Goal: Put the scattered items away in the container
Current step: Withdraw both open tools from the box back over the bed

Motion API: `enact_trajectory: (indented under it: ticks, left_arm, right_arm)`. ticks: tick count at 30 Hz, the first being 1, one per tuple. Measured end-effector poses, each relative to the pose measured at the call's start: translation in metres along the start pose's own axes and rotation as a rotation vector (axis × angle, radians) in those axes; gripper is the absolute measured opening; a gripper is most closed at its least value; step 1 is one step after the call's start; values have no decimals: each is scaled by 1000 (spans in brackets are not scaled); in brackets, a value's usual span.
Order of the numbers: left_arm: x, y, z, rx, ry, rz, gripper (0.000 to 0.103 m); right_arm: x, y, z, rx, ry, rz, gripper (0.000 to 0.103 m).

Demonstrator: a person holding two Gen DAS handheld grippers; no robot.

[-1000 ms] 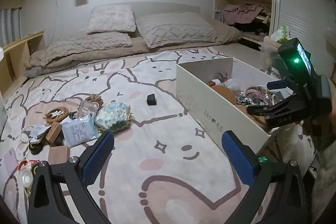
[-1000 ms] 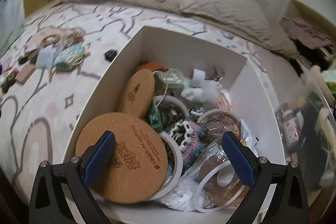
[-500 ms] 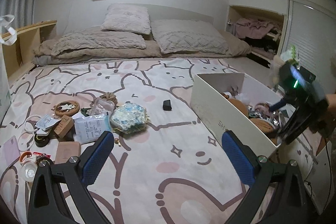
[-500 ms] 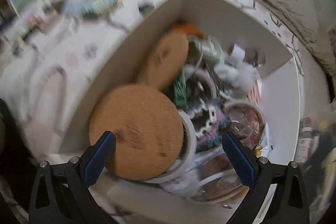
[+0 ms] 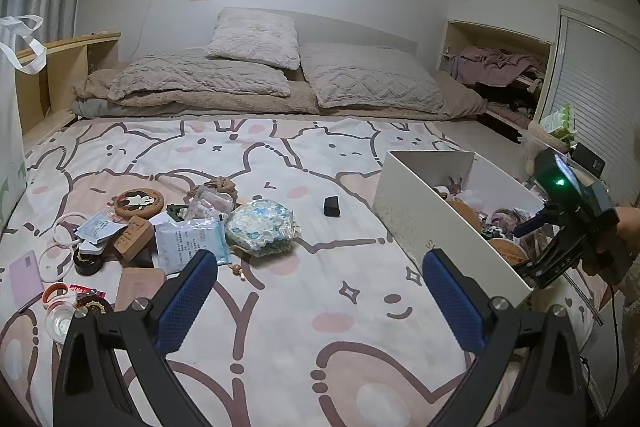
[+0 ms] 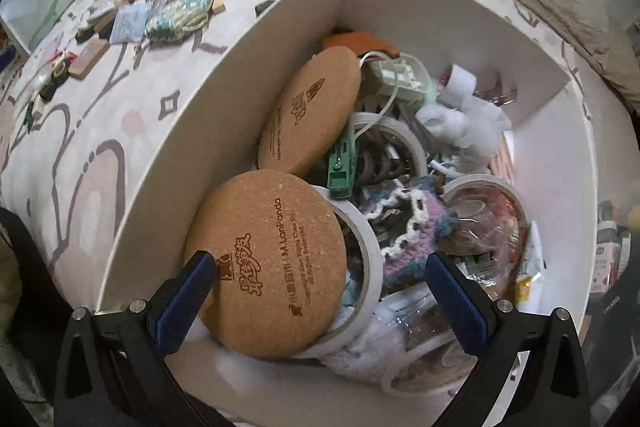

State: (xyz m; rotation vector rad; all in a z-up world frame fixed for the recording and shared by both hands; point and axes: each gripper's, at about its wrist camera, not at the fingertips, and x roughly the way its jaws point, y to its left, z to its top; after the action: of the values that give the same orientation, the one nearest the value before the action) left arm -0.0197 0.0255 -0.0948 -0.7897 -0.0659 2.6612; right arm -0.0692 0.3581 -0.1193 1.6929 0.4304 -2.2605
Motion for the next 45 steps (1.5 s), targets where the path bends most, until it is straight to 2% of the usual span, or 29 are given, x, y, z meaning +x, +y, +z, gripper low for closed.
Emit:
enact_trajectory:
  ticks: [5, 7, 12, 17, 23, 27, 33, 45]
  left_arm:
    - [-2, 5, 0, -12, -7, 0, 103]
    - [-3, 6, 1, -11, -8, 0, 103]
    - [-4, 6, 1, -12, -8, -1, 103]
    - [-7, 6, 2, -12, -13, -3, 103]
    - [-8, 6, 3, -14, -16, -2, 103]
    - [-12, 7, 5, -23, -17, -2, 103]
    - [-15, 8, 6, -22, -24, 1, 103]
    - [-28, 17, 12, -34, -57, -3, 103]
  right_arm:
    - [-24, -7, -12, 75, -111, -16, 103]
    - [-35, -9, -18, 129, -186, -54, 103]
    - [-53, -14, -40, 265, -349, -79, 103]
    - [-66, -16, -57, 383, -470, -121, 103]
    - [-82, -6, -75, 455, -603, -150, 103]
    - [-89, 8, -81, 419, -659, -178, 103]
    - [-94, 31, -84, 377, -693, -243, 103]
    - [-104, 50, -82, 418, -740, -196, 103]
